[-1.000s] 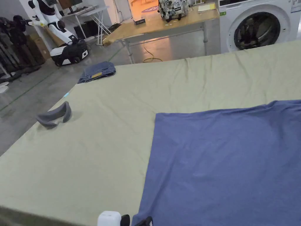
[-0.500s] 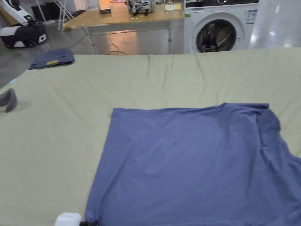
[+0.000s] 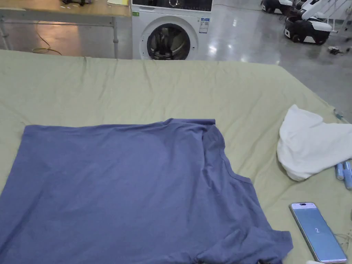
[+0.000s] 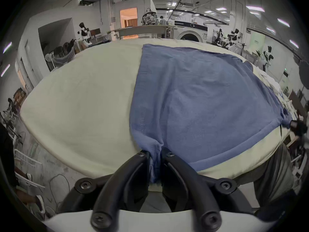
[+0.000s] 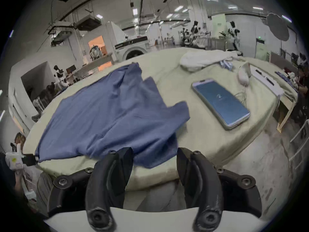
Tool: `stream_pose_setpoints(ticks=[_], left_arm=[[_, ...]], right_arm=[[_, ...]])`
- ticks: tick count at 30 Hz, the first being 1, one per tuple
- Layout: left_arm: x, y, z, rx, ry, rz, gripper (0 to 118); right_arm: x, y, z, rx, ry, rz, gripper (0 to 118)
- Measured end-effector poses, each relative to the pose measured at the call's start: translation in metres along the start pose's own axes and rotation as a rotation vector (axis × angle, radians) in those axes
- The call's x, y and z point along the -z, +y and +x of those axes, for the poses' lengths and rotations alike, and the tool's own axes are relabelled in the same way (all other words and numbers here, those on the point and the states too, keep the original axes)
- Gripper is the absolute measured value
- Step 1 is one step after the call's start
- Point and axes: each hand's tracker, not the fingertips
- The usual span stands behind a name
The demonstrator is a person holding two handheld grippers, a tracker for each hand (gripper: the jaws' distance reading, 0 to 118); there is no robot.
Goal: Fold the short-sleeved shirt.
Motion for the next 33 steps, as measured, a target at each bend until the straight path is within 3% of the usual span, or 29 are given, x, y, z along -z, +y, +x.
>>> stream_pose_setpoints(ticks=[3,5,9,12,16,18,20,22,26,29,33], left_arm=[[-0.001,-0.001,0.001,0.005,0.001,0.007,7],[0.000,-0.001,0.003,0.008,0.009,0.009,7],[0.001,-0.001,0.002,0.012,0.015,0.009,7],[-0.004,0.001,-0.004,-0.006,-0.008,0.013,6],[-0.034,0.012,-0.019,-0.121,-0.175,0.137,6],[-0.044,0.035,-0.021,-0.086,-0.111,0.201,6],[-0.047,0.069,-0.029,-0.101,-0.155,0.245,6],[-0.034,0.107,-0.041,-0.145,-0.213,0.271,6],[0.025,0.177,-0.058,-0.088,-0.203,0.231,6],[0.081,0.215,-0.072,-0.195,-0.250,0.141,5],[0.110,0.235,-0.064,-0.224,-0.260,0.109,4]], right_arm=[[0.004,0.006,0.003,-0.015,0.006,0.007,52],[0.007,0.004,0.000,-0.088,-0.065,0.001,26],[0.009,0.004,-0.004,-0.119,-0.040,-0.015,4],[0.008,0.004,-0.019,-0.159,-0.039,-0.019,3],[-0.014,0.031,-0.039,-0.156,0.015,0.048,3],[-0.018,0.052,-0.048,-0.207,0.028,0.087,3],[-0.011,0.086,-0.055,-0.225,0.060,0.094,3],[0.009,0.121,-0.063,-0.229,0.084,0.118,3],[0.077,0.194,-0.085,-0.273,0.078,0.101,2],[0.143,0.234,-0.097,-0.301,0.043,0.012,2],[0.198,0.249,-0.095,-0.250,0.023,-0.056,2]])
